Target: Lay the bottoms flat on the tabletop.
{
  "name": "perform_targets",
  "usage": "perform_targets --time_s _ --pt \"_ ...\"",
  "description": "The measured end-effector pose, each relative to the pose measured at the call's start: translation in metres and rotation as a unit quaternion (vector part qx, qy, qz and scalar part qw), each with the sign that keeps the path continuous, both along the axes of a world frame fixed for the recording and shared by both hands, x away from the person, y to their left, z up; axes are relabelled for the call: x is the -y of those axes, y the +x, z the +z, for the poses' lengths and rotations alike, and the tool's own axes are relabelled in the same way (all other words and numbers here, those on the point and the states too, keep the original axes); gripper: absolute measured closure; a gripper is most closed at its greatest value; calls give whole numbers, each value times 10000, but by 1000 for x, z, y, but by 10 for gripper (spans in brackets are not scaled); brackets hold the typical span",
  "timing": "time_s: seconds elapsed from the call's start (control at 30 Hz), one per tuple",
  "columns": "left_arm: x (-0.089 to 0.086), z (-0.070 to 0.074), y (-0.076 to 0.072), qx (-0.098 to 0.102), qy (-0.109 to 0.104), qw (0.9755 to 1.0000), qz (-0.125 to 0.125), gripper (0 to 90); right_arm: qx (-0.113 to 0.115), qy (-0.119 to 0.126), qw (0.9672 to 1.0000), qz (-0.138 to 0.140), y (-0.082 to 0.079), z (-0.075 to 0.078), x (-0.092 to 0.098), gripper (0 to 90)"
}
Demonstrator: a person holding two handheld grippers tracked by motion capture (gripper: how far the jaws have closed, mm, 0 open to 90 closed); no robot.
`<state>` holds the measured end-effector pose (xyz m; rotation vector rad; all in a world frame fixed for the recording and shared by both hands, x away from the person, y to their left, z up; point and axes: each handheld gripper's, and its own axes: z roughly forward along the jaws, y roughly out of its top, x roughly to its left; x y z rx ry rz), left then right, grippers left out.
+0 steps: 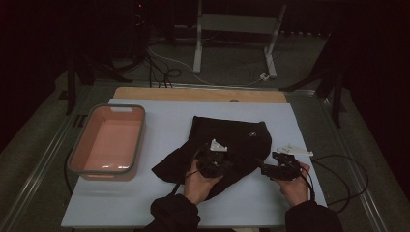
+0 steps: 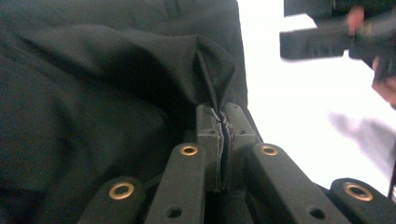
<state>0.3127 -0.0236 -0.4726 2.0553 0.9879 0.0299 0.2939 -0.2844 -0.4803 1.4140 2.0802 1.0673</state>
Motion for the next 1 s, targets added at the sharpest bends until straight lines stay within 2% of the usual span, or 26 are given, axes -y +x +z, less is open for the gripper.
perform_targets --time_s 0.17,0.27,0.4,0.53,0.6,0.63,0.7,0.73,0.77,0.8,0.9,1.0 --pt "-14 14 16 2 -248 9994 254 876 -10 -12 10000 7 0 0 -1 247" --pt "-20 22 22 79 -339 9987 368 877 -9 0 10000 -3 0 0 -1 246" --pt "-29 26 34 116 -259 9978 592 875 -15 -2 10000 9 0 0 -1 246" --pt "-37 16 50 12 -49 9961 885 862 -5 -2 10000 6 0 -1 -1 246" --pt "-39 10 55 -31 113 9951 979 791 -10 3 10000 0 0 0 -1 246" --pt "-40 6 57 -59 147 9950 984 728 -7 2 10000 1 0 0 -1 246" --pt "-41 3 58 -69 149 9947 1014 620 -7 4 10000 0 0 0 -1 247" --pt "-44 -1 57 -59 119 9939 1093 620 -14 19 10000 2 0 0 -1 246" --pt "-46 -3 56 -43 105 9937 1117 512 -3 18 10000 -4 0 0 0 247" --pt "-47 -3 55 -16 90 9935 1136 473 -2 12 10000 -1 0 0 0 247" --pt "-51 -2 49 37 45 9933 1151 405 -3 -6 10000 14 0 0 -1 246" --pt "-54 2 41 118 -68 9935 1130 379 0 -11 10000 12 0 0 -1 247"
